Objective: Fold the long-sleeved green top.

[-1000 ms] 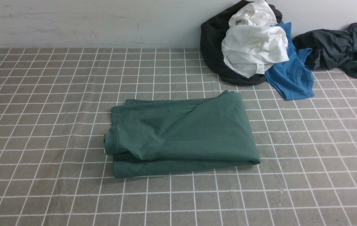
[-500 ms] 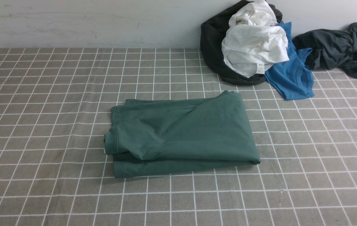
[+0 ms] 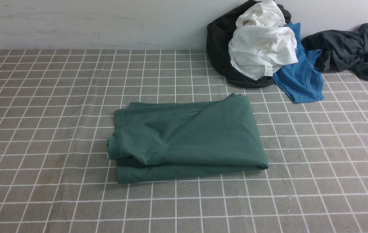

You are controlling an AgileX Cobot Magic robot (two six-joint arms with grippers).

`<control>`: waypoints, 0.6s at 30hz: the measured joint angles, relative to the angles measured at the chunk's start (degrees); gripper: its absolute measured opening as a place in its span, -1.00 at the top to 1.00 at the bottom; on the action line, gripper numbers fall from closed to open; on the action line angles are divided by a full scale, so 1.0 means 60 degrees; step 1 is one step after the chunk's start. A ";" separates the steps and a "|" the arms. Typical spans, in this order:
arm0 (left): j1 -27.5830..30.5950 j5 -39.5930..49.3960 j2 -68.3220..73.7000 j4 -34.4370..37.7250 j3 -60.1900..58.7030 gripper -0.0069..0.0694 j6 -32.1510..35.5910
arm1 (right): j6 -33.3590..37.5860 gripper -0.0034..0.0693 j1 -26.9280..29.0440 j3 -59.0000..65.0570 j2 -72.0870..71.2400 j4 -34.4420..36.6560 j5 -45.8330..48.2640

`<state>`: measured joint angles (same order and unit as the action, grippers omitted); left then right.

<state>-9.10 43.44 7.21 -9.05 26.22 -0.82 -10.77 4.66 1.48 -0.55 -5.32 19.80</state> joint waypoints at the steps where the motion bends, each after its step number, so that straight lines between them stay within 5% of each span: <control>1: 0.0000 0.0000 0.0000 0.0000 0.0000 0.84 0.0000 | 0.0000 0.95 0.0000 0.0000 0.0000 0.0000 0.0000; 12: 0.0000 -0.0889 -0.0263 0.0025 -0.0901 0.84 -0.0007 | 0.0000 0.95 0.0000 0.0000 0.0000 0.0000 0.0006; 18: 0.0165 -0.3888 -0.1254 0.0674 -0.3026 0.84 0.0044 | 0.0000 0.95 0.0000 0.0000 0.0000 0.0000 0.0006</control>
<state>-8.11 20.11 -0.32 -5.01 8.06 -0.56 -10.77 4.66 1.48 -0.55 -5.32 19.84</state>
